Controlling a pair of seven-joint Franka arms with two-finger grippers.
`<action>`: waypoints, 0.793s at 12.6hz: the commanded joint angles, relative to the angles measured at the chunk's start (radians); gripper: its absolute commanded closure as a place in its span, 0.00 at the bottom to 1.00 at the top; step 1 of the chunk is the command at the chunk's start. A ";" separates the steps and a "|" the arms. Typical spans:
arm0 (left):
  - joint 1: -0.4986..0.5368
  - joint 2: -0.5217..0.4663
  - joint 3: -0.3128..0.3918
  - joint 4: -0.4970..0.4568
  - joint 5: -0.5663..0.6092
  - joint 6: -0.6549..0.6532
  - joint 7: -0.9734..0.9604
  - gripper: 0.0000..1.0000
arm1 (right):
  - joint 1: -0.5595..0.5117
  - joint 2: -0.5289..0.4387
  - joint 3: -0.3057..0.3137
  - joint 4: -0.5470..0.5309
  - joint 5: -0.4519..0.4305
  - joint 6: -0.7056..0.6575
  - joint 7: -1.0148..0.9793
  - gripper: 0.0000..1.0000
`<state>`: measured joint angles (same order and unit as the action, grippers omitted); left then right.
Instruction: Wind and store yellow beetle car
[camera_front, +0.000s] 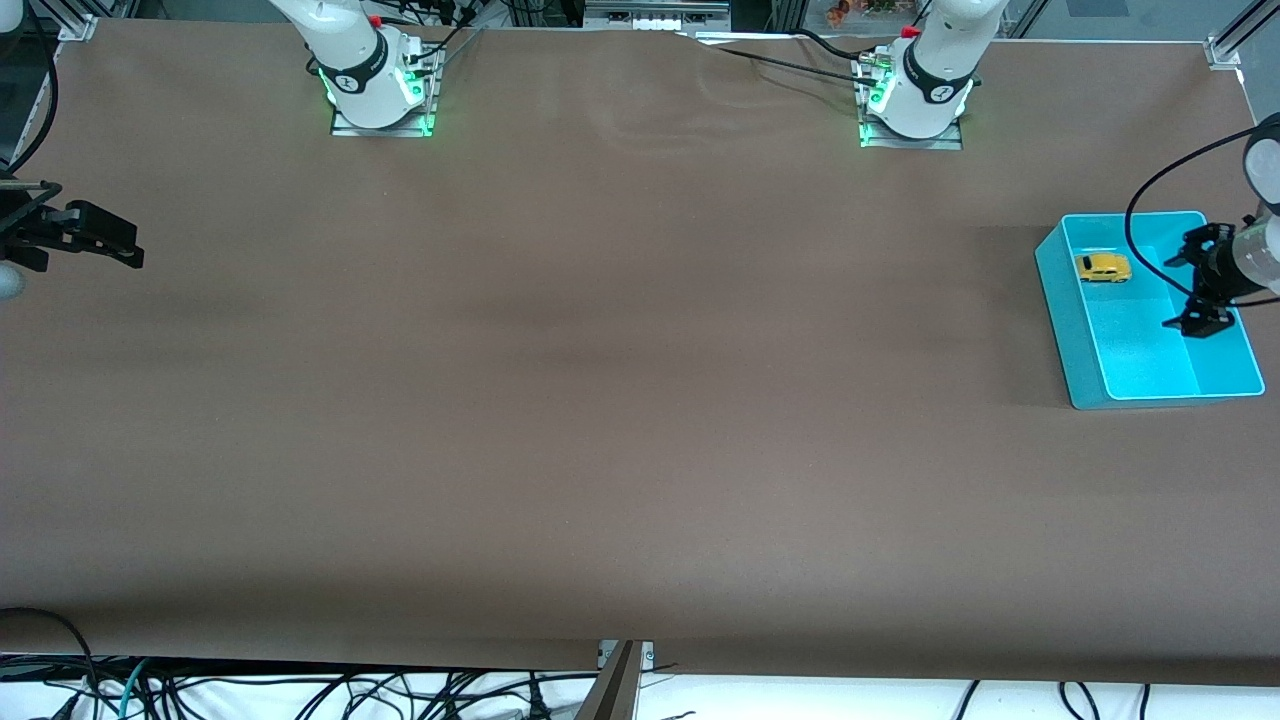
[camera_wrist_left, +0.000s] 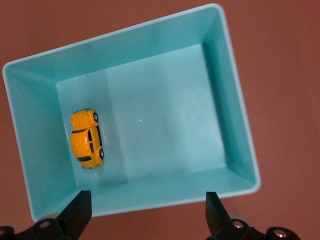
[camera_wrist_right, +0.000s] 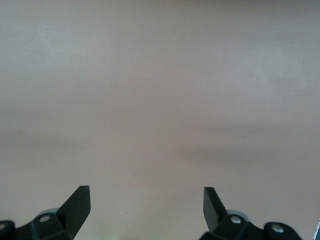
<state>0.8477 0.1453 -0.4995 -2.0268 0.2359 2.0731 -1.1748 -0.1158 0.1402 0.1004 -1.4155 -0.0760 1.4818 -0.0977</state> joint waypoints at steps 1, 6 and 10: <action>-0.024 0.069 -0.057 0.213 -0.016 -0.120 -0.003 0.00 | -0.004 -0.002 0.004 0.003 -0.004 -0.003 0.012 0.00; -0.410 -0.047 0.180 0.324 -0.055 -0.218 0.199 0.00 | -0.004 -0.002 0.004 0.003 -0.004 -0.003 0.012 0.00; -0.666 -0.150 0.395 0.358 -0.124 -0.359 0.644 0.00 | -0.004 -0.002 0.002 0.003 -0.004 -0.003 0.012 0.00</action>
<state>0.2878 0.0310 -0.2096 -1.6880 0.1427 1.7872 -0.7376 -0.1159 0.1403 0.1004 -1.4155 -0.0760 1.4818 -0.0976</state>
